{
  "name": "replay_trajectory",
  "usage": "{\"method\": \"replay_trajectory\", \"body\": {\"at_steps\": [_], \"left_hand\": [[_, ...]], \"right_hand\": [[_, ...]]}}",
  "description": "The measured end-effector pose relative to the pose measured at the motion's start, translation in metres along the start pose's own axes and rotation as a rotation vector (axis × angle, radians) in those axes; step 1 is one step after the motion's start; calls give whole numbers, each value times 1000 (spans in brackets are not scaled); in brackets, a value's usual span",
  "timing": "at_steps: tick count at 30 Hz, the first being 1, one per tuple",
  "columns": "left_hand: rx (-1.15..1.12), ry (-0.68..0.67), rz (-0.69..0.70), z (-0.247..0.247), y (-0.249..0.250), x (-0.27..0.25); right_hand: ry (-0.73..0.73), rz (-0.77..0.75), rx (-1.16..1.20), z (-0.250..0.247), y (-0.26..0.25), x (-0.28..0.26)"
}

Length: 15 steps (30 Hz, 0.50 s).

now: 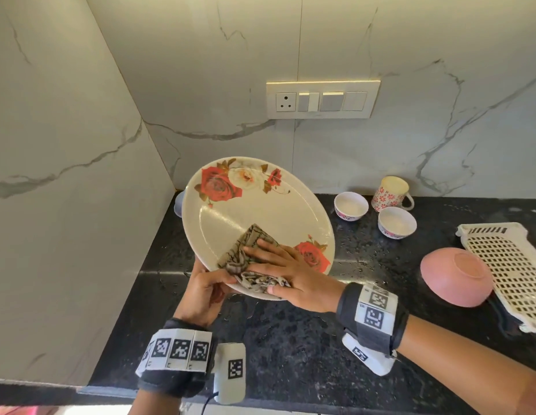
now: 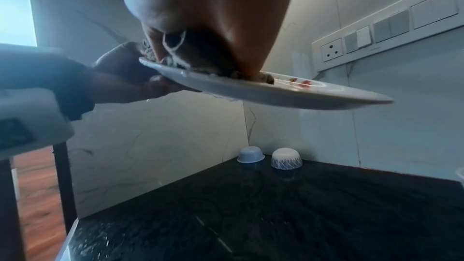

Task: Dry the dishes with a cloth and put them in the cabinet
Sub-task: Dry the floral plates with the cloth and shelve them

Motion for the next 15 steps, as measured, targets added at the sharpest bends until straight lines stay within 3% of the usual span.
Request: {"method": "replay_trajectory", "body": {"at_steps": [5,8,12,15], "left_hand": [[48,13,36,1,-1,-2],[74,23,54,3,-7,-3],[124,3,54,12,-12,-5],[157,-2,25,16,-15,-8]], "right_hand": [[156,104,-92,9,29,-34],[158,303,-200,9,54,-40],[201,629,-159,-15,89,-18],[309,693,-60,-41,100,10]]}}
Point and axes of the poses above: each hand's wrist, its own x-axis towards the middle knuckle, its own z-axis out of the palm, y = z × x, the point moved 3 cm from there along x, towards the middle knuckle, and after that the axes turned 14 degrees about -x, right-handed, at the moved point
